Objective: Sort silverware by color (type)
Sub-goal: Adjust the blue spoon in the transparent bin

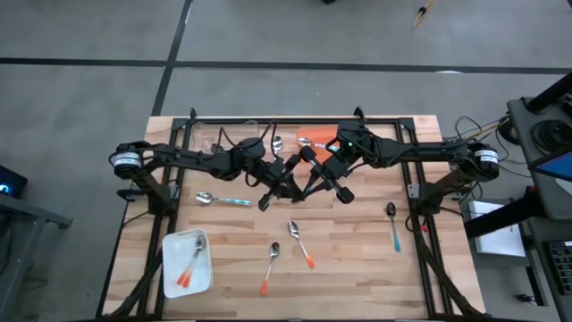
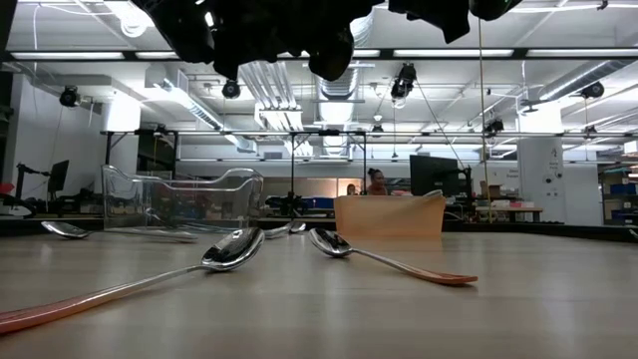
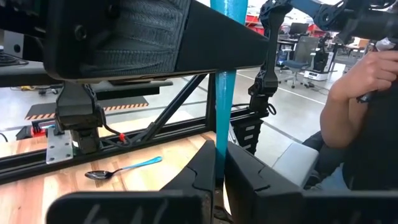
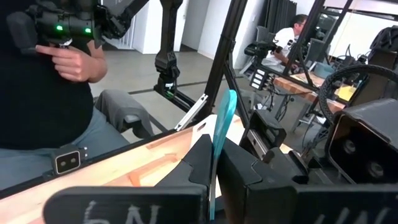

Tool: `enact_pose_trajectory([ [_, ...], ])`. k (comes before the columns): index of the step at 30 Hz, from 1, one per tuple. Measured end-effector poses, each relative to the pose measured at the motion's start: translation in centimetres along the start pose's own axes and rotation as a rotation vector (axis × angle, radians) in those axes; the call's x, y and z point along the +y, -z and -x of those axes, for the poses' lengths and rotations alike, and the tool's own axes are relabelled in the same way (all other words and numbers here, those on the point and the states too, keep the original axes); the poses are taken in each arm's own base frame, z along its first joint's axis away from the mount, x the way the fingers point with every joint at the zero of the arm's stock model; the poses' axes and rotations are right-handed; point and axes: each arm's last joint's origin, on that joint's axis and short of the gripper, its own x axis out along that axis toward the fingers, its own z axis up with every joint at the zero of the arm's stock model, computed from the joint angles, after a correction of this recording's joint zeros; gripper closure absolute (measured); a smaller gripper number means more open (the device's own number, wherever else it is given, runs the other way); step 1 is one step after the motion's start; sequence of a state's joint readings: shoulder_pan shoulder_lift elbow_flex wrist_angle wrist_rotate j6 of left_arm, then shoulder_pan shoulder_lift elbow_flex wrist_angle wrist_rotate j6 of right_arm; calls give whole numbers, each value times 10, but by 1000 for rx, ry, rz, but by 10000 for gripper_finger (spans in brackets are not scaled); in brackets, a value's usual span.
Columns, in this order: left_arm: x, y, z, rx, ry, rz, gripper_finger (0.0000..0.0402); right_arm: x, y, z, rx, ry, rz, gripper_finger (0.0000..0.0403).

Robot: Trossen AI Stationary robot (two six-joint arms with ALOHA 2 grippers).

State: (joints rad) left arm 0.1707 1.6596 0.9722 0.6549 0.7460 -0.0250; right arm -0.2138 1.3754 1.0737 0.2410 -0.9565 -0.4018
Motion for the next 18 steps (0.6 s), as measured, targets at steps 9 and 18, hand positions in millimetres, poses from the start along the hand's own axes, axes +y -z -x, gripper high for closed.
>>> enact_pose_trajectory([
  [9, 0, 0, 0, -1, -1, 2, 399, 0, 0, 0, 4, 8, -2, 394],
  [18, 0, -2, 0, -5, -2, 3, 400, 0, 0, 0, 4, 10, 0, 394],
])
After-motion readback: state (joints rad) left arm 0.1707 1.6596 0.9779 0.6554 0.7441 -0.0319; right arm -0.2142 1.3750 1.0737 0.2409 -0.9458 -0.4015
